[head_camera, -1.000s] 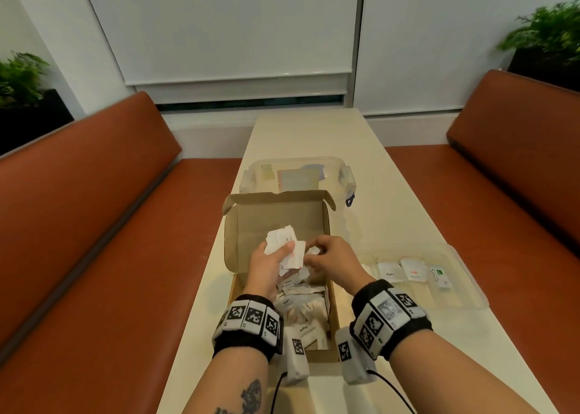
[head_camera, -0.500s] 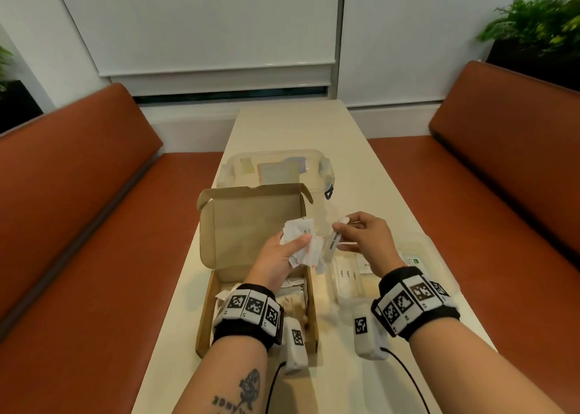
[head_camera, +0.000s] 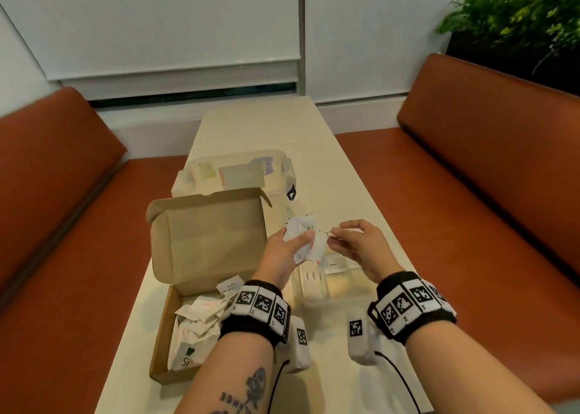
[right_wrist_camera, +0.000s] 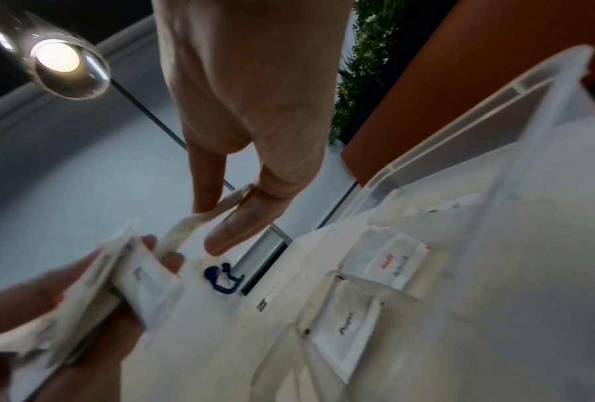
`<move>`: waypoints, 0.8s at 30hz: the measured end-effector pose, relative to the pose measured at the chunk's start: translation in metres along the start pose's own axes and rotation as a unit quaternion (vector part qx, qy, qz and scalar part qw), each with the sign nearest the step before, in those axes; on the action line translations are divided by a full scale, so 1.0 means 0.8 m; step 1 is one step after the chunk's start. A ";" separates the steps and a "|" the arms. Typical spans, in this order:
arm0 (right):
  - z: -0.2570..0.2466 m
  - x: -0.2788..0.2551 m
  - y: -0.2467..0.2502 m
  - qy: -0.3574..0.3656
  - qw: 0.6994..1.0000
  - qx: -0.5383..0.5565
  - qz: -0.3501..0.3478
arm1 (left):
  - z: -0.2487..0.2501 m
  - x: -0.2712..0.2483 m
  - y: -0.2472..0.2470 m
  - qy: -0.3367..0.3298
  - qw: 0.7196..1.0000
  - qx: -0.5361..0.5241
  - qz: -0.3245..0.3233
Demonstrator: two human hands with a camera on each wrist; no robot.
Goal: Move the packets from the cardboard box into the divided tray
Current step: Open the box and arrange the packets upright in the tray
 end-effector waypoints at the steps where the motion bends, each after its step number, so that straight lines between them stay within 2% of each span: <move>1: 0.004 0.000 0.003 -0.011 1.000 0.006 -0.005 | 0.003 0.003 0.001 -0.005 1.000 0.019 0.009; 8: 0.022 0.013 0.003 -0.054 0.997 0.055 0.002 | 0.008 0.015 0.003 -0.024 0.994 0.101 0.041; 11: 0.023 0.020 -0.005 -0.054 0.998 0.021 -0.003 | 0.002 0.016 0.000 -0.014 0.994 0.106 0.036; 14: 0.019 0.027 -0.007 -0.022 0.999 -0.025 0.009 | -0.002 0.015 0.001 0.000 0.995 0.099 0.021; 16: 0.017 0.030 -0.005 -0.002 0.997 -0.069 0.024 | -0.003 0.015 0.004 0.000 0.995 0.095 0.027; 20: 0.016 0.037 0.003 0.017 0.972 -0.229 0.049 | -0.001 0.016 0.026 -0.035 0.991 0.074 0.105; 24: 0.023 0.042 -0.008 0.000 0.921 -0.388 -0.020 | 0.001 0.017 0.034 -0.072 0.983 0.081 0.149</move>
Point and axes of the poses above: each hand's wrist, its own x-axis towards the middle knuckle, its own y-axis out of the back of the hand, z = x × y, the point moved 7 cm from there along x, towards the middle knuckle, and after that the axes turned 8 degrees about -z, right-handed, at the moved point
